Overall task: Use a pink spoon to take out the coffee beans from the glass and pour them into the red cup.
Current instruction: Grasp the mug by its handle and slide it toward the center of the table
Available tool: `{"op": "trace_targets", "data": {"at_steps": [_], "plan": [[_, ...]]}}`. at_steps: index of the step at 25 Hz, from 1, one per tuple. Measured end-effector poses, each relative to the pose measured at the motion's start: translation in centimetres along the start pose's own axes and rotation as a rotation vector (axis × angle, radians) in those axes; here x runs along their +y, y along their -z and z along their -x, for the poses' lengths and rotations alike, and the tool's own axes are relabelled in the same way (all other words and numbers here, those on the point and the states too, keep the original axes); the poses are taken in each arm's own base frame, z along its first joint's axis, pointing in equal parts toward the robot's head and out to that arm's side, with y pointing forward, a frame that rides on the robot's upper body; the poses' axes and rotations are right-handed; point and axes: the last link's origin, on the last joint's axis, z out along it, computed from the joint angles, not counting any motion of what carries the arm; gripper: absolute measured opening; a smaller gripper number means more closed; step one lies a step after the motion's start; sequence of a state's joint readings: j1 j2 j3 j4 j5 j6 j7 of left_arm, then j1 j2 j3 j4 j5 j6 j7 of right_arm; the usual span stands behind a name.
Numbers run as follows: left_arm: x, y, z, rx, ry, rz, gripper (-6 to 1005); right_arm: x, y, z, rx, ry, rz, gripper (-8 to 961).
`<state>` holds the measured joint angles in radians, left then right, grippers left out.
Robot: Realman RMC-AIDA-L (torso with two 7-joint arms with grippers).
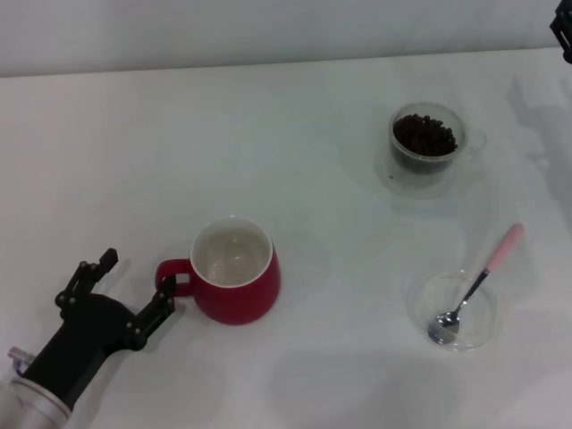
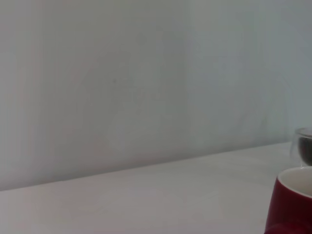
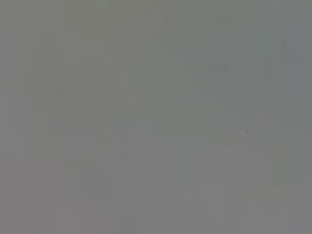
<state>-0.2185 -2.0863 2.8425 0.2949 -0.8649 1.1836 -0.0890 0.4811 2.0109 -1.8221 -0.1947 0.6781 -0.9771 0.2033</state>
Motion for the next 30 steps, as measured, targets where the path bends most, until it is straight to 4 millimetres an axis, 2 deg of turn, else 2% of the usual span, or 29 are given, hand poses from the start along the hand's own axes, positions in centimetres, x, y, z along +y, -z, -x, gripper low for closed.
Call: {"op": "trace_targets", "data": {"at_steps": [20, 30], "plan": [[0.7, 1.1, 0.3, 0.01, 0.007, 0.005, 862, 0.2, -0.1, 0.1, -0.005, -0.038, 0.006, 829], [1.0, 3.4, 0.1, 0.068, 0.024, -0.022, 854, 0.1, -0.1, 0.1, -0.003, -0.08, 0.004, 829]]}}
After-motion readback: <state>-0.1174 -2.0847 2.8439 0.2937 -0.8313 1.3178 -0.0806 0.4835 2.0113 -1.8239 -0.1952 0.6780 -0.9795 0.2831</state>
